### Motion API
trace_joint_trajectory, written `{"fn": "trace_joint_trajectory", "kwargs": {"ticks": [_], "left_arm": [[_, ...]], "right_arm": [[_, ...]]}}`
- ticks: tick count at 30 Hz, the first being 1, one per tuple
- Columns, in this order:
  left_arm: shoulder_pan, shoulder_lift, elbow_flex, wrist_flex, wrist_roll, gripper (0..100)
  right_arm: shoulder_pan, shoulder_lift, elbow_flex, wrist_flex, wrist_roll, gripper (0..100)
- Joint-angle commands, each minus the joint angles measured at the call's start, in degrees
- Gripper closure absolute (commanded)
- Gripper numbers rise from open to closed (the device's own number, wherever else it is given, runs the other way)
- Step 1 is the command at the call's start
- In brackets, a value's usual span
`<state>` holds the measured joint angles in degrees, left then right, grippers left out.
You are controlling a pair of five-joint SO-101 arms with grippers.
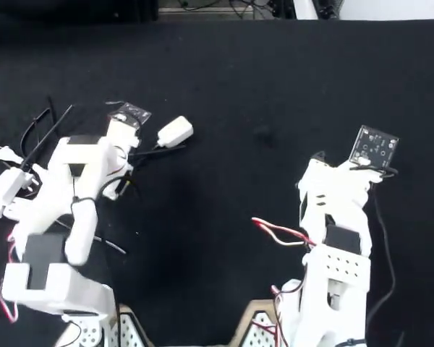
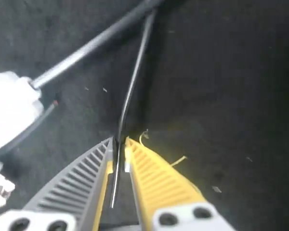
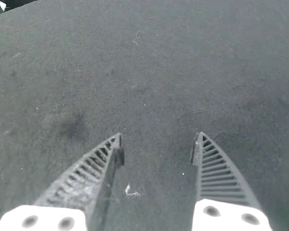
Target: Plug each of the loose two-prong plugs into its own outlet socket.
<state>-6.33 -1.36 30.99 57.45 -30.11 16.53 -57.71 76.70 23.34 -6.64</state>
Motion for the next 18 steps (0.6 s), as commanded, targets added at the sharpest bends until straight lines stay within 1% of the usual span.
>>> {"fn": "trace_joint_trajectory", "kwargs": {"ticks": [1,3,5,8,12,15,18], "left_arm": [[3.12,-10.99,-1.27,9.93,-2.37,97],[5.14,-14.86,-1.01,15.30,-6.07,97],[7.60,-17.93,0.48,18.90,-8.53,97],[11.65,-21.98,3.47,21.01,-10.55,97],[17.54,-26.55,4.88,20.84,-9.93,97],[21.14,-30.86,3.30,19.87,-7.30,97],[22.55,-35.08,0.13,18.46,-3.78,97]], "right_arm": [[1.05,-1.89,-1.54,-1.58,-0.09,77.6],[1.05,-1.89,-1.54,-1.58,-0.09,77.6],[1.05,-1.89,-1.54,-1.58,-0.09,77.6],[1.05,-1.89,-1.54,-1.58,-0.09,77.6],[1.05,-1.89,-1.54,-1.58,-0.09,77.6],[1.05,-1.80,-1.54,-1.58,-0.09,77.6],[1.05,-1.80,-1.54,-1.58,-0.09,77.6]]}}
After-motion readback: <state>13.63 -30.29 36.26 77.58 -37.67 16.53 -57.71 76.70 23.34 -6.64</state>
